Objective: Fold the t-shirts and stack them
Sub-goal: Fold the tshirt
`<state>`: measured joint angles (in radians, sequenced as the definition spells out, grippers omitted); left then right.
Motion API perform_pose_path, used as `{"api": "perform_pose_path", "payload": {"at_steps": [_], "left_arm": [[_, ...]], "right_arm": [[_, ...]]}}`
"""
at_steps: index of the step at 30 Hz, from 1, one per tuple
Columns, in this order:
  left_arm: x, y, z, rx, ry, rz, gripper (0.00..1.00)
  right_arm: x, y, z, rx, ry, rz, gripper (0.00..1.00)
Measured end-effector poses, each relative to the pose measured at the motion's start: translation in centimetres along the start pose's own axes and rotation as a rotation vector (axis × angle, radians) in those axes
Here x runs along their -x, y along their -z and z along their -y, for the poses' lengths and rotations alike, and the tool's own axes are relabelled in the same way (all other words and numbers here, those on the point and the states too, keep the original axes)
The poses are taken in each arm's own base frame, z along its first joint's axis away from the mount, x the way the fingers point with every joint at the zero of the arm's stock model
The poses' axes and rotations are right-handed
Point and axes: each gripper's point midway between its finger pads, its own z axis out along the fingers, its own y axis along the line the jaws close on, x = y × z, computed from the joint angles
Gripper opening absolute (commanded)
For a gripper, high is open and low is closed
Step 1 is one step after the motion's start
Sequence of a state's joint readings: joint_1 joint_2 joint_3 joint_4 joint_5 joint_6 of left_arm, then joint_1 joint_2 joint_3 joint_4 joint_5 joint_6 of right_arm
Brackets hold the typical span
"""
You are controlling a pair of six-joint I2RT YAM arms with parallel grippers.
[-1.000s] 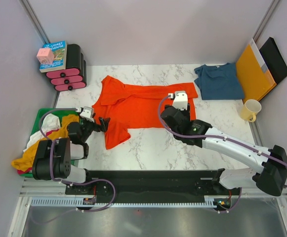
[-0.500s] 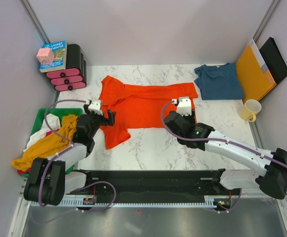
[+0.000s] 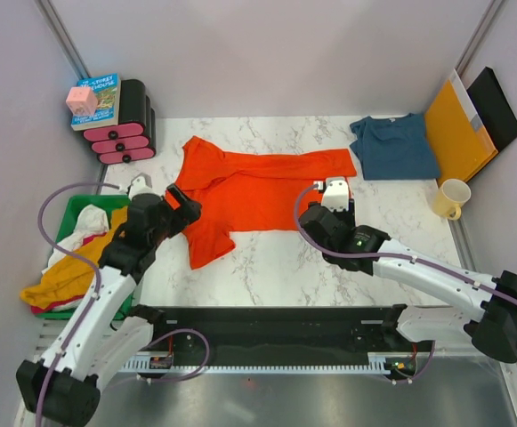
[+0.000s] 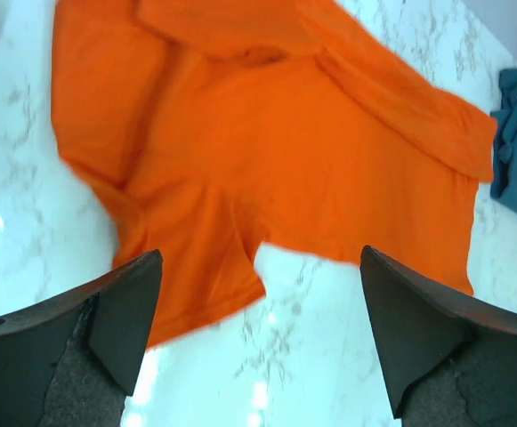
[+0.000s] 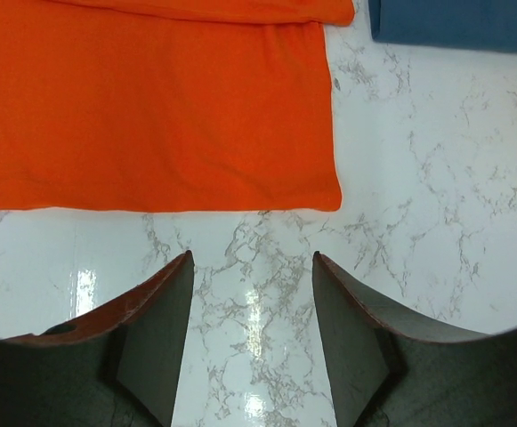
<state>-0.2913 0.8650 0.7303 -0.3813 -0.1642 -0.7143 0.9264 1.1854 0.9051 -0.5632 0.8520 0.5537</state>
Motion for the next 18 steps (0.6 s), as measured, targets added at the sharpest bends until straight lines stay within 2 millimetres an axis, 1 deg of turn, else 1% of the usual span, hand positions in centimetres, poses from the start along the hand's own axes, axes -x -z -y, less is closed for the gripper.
{"api": "perform_pose_path", "payload": {"at_steps": [1,3,4,6,7,8,9,10,12,14,15,18], "left_arm": [[-0.9,0.8,-0.5,0.009,0.034,-0.022,1.00],[-2.3,1.4,-0.8,0.052,0.058,-0.080,0.98],[-3.1,1.3,-1.1,0.100,0.066,-0.125,0.95],[-4.9,0.3,-1.8,0.202,0.071,-0.219,0.91],[-6.2,-0.3,-2.4,0.247,0.075,-0.267,0.88],[-8.0,-0.7,-3.2,0.295,0.071,-0.323,0.83],[-9.4,-0.8,-4.0,0.325,0.066,-0.357,0.80],[-11.5,-0.4,-4.9,0.354,0.052,-0.404,0.80],[-14.6,1.0,-6.0,0.361,0.026,-0.459,0.79],[-15.8,2.2,-6.7,0.351,0.027,-0.468,0.79],[-15.8,2.5,-7.0,0.347,0.038,-0.454,0.79],[-14.5,2.5,-6.7,0.326,0.063,-0.381,0.78]], "right_arm": [[0.1,0.0,0.0,0.001,-0.002,0.002,0.64],[0.1,0.0,0.0,0.001,-0.002,0.003,0.64],[0.1,0.0,-0.1,0.002,-0.004,0.004,0.64],[0.2,0.0,-0.1,0.003,-0.008,0.006,0.64],[0.2,0.0,-0.2,0.005,-0.009,0.006,0.64],[0.2,0.0,-0.2,0.007,-0.009,0.005,0.64],[0.2,0.0,-0.3,0.011,-0.011,0.005,0.63],[0.2,0.0,-0.4,0.016,-0.015,0.005,0.63],[-0.1,-0.1,-0.6,0.023,-0.015,0.001,0.64],[-0.5,-0.2,-0.6,0.026,-0.009,-0.007,0.63],[-0.7,-0.2,-0.6,0.026,-0.005,-0.012,0.63],[-1.4,-0.3,-0.5,0.030,0.002,-0.025,0.63]]}}
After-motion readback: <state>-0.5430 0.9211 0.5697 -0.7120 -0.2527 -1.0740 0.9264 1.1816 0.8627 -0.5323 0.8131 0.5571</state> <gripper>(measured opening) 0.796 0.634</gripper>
